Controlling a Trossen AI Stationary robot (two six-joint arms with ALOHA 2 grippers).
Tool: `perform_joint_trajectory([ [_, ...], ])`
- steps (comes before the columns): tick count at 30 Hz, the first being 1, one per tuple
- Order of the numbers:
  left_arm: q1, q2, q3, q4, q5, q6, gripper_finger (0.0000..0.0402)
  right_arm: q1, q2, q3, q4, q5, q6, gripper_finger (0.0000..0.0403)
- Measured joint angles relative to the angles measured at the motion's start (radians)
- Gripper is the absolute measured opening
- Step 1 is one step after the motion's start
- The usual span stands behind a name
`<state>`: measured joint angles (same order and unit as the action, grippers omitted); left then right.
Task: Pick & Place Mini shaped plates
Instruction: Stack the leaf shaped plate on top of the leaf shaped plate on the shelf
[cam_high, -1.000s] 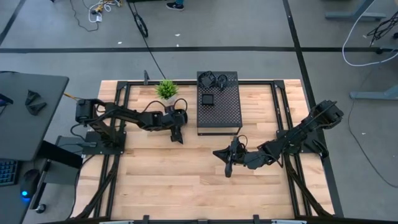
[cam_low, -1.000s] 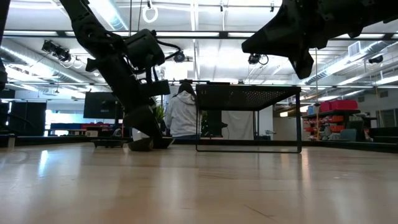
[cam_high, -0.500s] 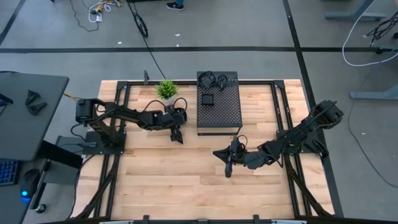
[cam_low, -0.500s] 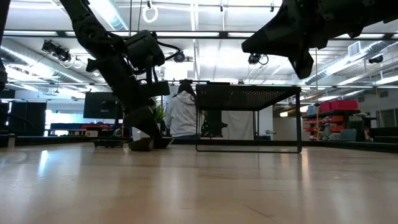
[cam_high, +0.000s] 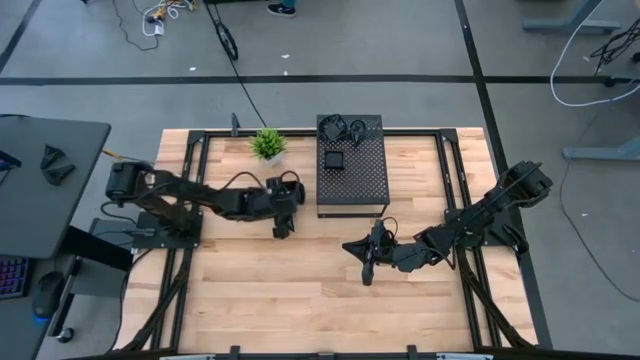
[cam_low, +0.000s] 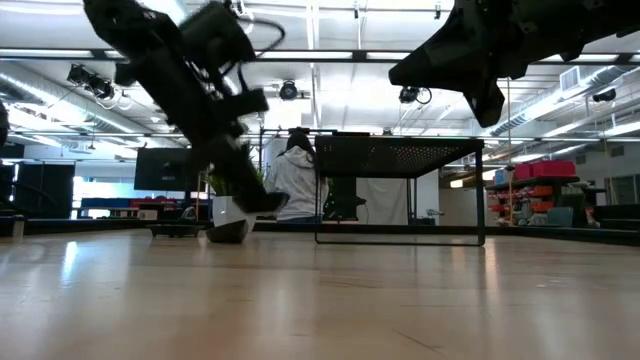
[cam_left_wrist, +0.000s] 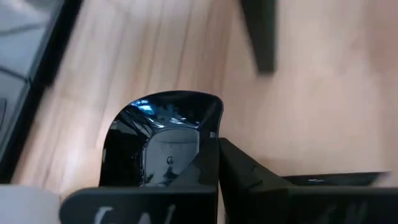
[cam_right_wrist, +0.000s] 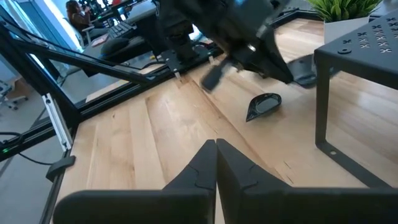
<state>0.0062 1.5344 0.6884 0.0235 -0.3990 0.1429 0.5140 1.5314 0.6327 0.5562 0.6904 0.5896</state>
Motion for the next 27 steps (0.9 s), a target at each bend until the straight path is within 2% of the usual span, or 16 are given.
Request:
perform_joint_trajectory([
  [4,-0.065,-0.088,0.008,-0.039,-0.004,0.0,0.0002,0.0,0.0,0.0,-0.001,0.0,0.0,0.0009],
  [11,-0.173,-0.202,0.135,-0.345,-0.006,-0.025,0.0001,0.0,0.0,0.0,-0.006,-0.015,-0.022,0.0009],
  [14,-0.23,-0.208,0.204,-0.423,0.039,-0.028,0.0001,0.0,0.0,0.0,-0.005,-0.099,-0.076,0.0009],
  [21,-0.382,-0.207,0.273,-0.425,0.179,-0.073,0.0001,0.0,0.0,0.046,0.067,-0.362,-0.247,0.0009],
  [23,-0.427,-0.207,0.28,-0.413,0.196,-0.087,0.0001,0.0,0.0,0.121,0.001,-0.408,-0.288,0.0009],
  [27,-0.5,-0.207,0.28,-0.345,0.208,-0.101,0.0001,-0.005,0.006,0.335,-0.304,-0.444,-0.394,0.0011],
])
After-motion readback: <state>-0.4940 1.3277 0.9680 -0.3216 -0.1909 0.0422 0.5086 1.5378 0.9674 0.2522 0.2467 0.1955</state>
